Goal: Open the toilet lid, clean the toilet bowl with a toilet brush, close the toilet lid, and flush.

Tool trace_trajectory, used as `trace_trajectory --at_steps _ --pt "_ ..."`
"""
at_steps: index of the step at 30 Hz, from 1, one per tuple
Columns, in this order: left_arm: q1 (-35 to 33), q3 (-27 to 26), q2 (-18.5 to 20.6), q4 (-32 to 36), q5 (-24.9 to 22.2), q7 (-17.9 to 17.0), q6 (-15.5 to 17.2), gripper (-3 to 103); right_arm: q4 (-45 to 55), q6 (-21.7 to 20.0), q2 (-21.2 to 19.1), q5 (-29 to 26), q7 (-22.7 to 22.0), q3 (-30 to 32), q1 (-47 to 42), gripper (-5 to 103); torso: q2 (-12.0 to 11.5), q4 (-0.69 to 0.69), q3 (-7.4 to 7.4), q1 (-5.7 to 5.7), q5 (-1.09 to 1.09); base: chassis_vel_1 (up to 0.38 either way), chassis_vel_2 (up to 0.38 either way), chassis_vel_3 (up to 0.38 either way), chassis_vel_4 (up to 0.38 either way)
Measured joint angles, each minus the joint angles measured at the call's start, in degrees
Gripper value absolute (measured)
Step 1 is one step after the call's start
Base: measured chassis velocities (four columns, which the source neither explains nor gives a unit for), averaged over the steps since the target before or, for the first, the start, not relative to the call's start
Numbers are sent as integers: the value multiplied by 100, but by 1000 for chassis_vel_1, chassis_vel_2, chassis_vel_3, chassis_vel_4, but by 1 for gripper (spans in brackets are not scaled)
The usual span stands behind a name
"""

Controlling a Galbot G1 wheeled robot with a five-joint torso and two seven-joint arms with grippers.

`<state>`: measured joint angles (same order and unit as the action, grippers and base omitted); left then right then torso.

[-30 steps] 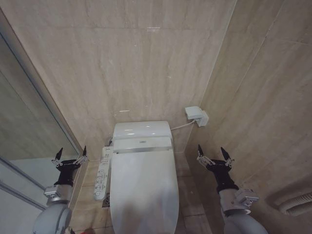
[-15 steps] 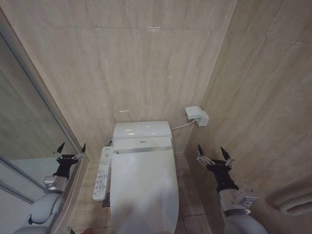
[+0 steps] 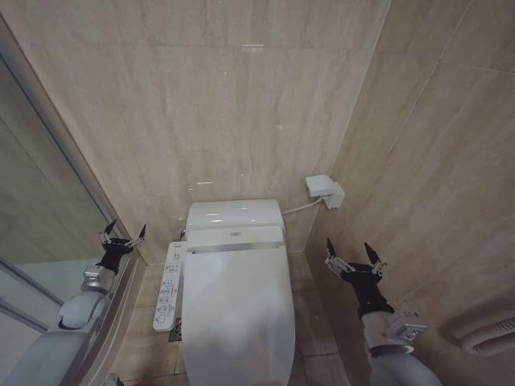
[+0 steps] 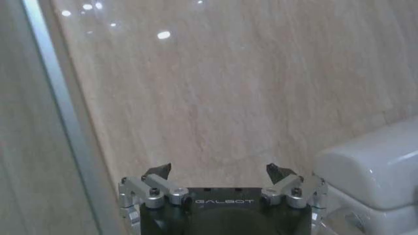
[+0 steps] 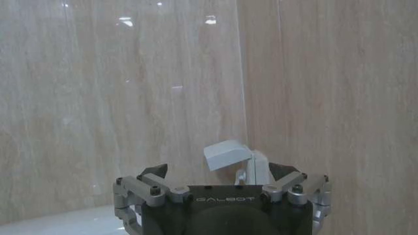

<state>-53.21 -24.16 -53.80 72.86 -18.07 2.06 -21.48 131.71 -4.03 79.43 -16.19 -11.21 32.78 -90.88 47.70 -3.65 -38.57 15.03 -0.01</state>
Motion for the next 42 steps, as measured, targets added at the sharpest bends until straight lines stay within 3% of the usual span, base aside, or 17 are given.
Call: trace_trajectory --at_steps 7,15,16,22,23,29,30,36,37,42 --pt "413 277 36 -649 155 317 -198 98 0 0 0 0 0 0 0 100 0 0 0 0 0 0 0 0 0" --pt "687 545 190 -895 156 603 -208 98 0 0 0 0 0 0 0 100 0 1 1 0 0 0 0 0 0" --pt "719 584 208 -912 159 652 -209 81 0 0 0 0 0 0 0 100 0 0 1 0 0 0 0 0 0" --pt "795 692 253 -991 208 1004 -290 81 0 0 0 0 0 0 0 100 0 0 1 0 0 0 0 0 0" --pt "795 702 255 -1000 226 1048 -307 54 0 0 0 0 0 0 0 100 0 0 1 -1 0 0 0 0 0" --pt "753 781 269 -1123 615 1132 -469 54 0 0 0 0 0 0 0 100 0 0 1 -1 0 0 0 0 0" --pt "735 786 269 -1137 680 1138 -489 27 0 0 0 0 0 0 0 100 0 1 1 0 0 0 0 0 0" --pt "702 820 247 -1229 859 1140 -568 27 0 0 0 0 0 0 0 100 0 0 1 -1 0 0 0 0 0" --pt "704 823 244 -1252 891 1140 -589 2 0 0 0 0 0 0 0 100 0 0 1 -1 0 0 0 0 0" --pt "668 813 243 -1277 953 1139 -639 2 0 0 0 0 0 0 0 100 0 0 1 -1 0 0 0 0 0"
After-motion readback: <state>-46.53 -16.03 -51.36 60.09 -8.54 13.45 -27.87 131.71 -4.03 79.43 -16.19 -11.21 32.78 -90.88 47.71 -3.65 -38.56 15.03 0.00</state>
